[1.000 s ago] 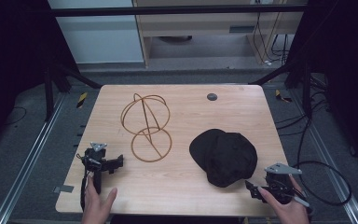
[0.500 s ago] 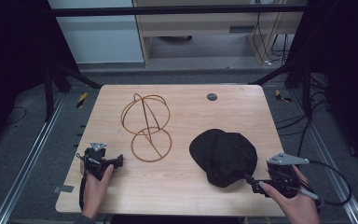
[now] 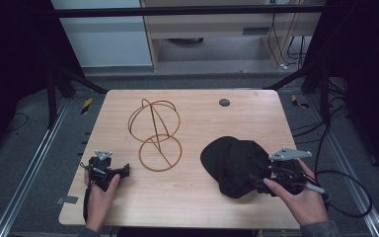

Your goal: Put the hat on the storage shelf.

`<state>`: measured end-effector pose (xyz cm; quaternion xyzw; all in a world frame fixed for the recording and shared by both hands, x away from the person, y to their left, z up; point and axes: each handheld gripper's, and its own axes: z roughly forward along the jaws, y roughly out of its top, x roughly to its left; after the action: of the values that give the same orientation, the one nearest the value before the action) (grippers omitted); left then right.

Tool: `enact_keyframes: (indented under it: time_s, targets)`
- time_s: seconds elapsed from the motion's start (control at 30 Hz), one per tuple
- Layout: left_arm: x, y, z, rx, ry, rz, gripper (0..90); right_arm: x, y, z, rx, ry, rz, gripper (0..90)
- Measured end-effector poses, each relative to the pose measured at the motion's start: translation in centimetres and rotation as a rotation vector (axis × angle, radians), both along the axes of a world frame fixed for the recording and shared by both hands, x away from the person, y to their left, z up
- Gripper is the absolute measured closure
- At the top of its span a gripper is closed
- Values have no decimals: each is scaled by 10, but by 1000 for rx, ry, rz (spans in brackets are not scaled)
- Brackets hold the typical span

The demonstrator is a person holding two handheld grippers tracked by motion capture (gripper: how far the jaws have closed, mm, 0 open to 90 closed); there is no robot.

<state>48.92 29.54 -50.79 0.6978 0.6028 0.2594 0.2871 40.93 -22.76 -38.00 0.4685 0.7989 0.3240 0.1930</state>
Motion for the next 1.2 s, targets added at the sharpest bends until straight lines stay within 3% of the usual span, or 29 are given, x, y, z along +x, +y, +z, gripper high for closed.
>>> enact_keyframes:
  time_s: [0.17, 0.27, 0.43, 0.8, 1.2]
  targets:
    - [-1, -1, 0, 2, 1, 0, 0, 23, 17, -1, 2, 30, 2, 61]
    - [-1, -1, 0, 1, 0, 1, 0, 36, 24, -7, -28, 47, 4, 62]
    - [-1, -1, 0, 0, -1, 2, 0, 50, 25, -13, -49, 81, -6, 52]
    - [-1, -2, 0, 2, 0, 1, 0, 64, 19, -26, -45, 155, 8, 74]
    - [-1, -2, 0, 2, 0, 1, 0, 68, 12, -32, -12, 198, 55, 274]
